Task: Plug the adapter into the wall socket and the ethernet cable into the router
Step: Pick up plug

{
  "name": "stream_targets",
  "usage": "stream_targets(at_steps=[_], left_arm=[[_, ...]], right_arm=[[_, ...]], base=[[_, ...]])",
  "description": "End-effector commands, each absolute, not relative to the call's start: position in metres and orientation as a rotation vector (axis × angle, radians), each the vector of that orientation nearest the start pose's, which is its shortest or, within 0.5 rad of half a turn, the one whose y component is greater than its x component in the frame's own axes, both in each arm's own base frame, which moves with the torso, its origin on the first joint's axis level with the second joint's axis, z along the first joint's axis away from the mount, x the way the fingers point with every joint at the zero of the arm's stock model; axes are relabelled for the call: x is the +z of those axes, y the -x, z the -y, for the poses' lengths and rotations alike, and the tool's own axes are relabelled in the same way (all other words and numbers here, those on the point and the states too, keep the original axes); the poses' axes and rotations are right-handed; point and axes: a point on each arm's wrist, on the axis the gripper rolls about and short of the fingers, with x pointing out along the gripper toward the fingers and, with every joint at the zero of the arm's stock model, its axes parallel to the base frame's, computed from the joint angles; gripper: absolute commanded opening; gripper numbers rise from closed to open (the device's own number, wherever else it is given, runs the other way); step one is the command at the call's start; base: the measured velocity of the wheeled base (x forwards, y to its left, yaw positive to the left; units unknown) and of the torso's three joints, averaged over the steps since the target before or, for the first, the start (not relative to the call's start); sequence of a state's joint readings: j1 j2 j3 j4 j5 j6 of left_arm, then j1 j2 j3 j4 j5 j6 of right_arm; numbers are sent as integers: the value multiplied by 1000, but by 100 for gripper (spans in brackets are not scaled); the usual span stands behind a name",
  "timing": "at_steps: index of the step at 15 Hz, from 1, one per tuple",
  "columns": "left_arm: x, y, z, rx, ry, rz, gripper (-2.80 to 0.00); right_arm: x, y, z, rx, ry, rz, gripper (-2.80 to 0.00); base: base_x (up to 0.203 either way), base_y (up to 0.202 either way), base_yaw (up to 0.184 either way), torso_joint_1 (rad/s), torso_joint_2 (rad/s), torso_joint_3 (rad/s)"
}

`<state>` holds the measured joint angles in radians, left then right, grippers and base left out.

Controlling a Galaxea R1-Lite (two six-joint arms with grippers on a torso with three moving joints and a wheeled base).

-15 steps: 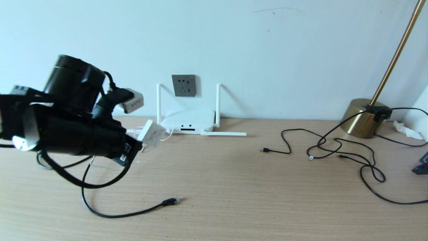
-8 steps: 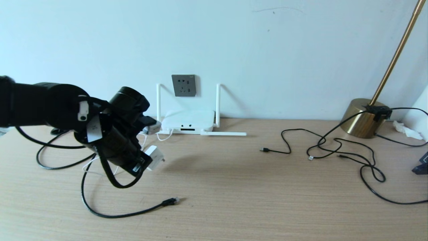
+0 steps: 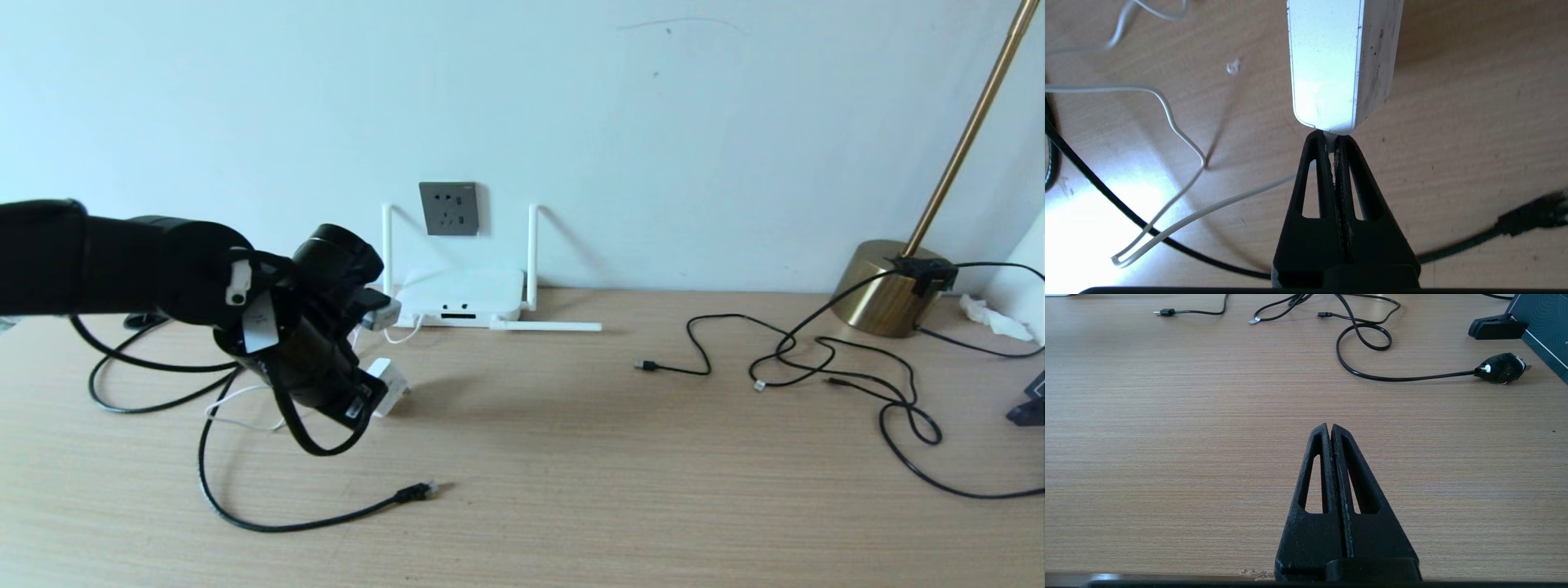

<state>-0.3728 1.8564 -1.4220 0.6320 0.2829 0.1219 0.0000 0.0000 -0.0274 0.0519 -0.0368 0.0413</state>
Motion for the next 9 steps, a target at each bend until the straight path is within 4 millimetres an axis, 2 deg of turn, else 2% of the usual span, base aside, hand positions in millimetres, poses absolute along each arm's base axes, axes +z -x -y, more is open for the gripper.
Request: stream_targets(at_steps=[1,6,9], left_arm=[[192,-306,113,-128,-447,-975,-280],[185,-314,124,27,-449,-821,-280],[174,-319,125,48,-459,-826,-280]], right_arm=[[78,25,1,-37,-42,-23,-280],[78,25,1,-37,-42,-22,-280],[78,25,1,-37,-41,-22,-280]], base=[[0,0,0,0,0,0],[0,0,0,0,0,0],[0,0,0,0,0,0]])
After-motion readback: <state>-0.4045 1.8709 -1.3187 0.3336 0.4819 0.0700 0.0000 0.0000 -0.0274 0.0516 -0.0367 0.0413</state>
